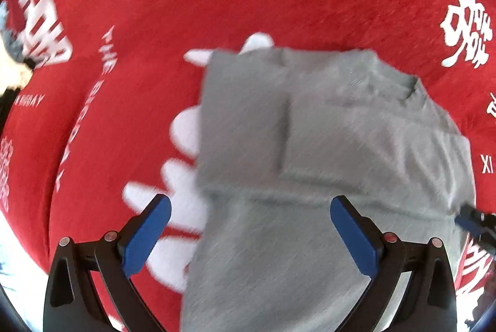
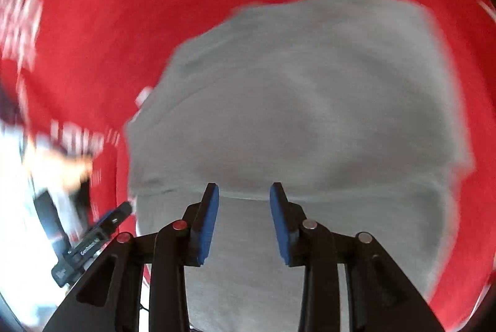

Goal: Fold small clothes
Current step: 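Fold the held side across the sweater body with the right gripper, release, then move both grippers to the sweater hem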

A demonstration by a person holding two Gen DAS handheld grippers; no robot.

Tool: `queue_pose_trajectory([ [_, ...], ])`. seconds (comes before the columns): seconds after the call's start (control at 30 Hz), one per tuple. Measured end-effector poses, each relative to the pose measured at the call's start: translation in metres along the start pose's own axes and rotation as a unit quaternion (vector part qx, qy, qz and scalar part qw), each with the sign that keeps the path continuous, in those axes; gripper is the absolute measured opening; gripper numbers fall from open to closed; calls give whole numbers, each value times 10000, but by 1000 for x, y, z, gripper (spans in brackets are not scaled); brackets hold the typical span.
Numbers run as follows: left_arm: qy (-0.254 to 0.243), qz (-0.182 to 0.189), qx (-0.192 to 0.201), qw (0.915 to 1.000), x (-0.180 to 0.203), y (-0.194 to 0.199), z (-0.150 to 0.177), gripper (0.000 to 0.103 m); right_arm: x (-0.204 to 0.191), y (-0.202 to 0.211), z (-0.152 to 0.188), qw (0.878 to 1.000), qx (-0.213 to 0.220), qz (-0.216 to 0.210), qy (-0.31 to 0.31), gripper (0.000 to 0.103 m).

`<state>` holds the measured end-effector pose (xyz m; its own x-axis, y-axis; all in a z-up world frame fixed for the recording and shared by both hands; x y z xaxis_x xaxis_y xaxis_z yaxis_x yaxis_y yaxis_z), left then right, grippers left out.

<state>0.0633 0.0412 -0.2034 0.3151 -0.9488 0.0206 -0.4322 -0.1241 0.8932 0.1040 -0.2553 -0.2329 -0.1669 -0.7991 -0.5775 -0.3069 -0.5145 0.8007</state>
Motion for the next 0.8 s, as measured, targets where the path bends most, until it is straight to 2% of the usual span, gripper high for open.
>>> queue_pose_trajectory([
  [0.07,-36,75,27,10000,12,-10,-11,103,33,11,-4,9977,115,-8,-662,40],
  [0.1,-40,118,12,9999,20,-17,-17,103,33,11,-4,9977,115,-8,-662,40],
  [0.13,-42,108,-5,9999,25,-21,-20,103,52,12,-13,9930,235,-93,-1150,40],
  [0.2,-81,0,-99,9999,37,-35,-25,103,68,6,-21,9847,405,-237,-1678,40],
  [0.23,-159,-126,-177,9996,41,-43,-26,103,70,5,-24,9817,490,-292,-1817,30],
  [0.3,-318,-341,-363,9983,45,-53,-23,103,69,7,-35,9820,642,-300,-1750,8],
  [0.33,-374,-379,-454,9975,45,-57,-20,103,69,7,-35,9820,642,-300,-1750,8],
  [0.37,-362,-318,-487,9977,43,-58,-16,103,62,9,-42,9858,731,-187,-1500,8],
  [0.4,-319,-272,-475,9980,41,-57,-15,103,56,10,-48,9924,657,188,-1026,8],
  [0.47,-335,-275,-524,9977,39,-53,-12,103,46,4,-48,9963,362,682,-385,10],
  [0.53,-392,-309,-533,9973,39,-48,-11,103,45,5,-46,9961,281,824,-170,29],
  [0.57,-433,-329,-544,9970,40,-45,-11,103,33,8,-37,9933,116,1099,341,33],
  [0.6,-487,-344,-573,9966,41,-42,-10,103,33,8,-37,9933,116,1099,341,38],
  [0.63,-533,-359,-595,9962,43,-40,-8,103,24,12,-25,9899,-42,1241,691,47],
  [0.7,-613,-390,-634,9953,45,-35,-6,103,19,12,-20,9880,-99,1299,832,53],
  [0.8,-698,-393,-711,9942,48,-26,0,103,0,16,2,9821,-269,1380,1254,54],
])
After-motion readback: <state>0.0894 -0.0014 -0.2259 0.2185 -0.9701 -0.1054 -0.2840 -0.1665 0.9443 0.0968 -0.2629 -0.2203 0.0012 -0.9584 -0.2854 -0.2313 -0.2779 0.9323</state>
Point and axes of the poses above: each gripper's, at about its wrist camera, not at the fingertips, and y roughly against the way its jaws point, x to its right, z to its underside, the point moved 1 cm from there along -y, roughly the way its jaws point, and after that the axes turned 10 degrees about x, right-handed, at the moved point
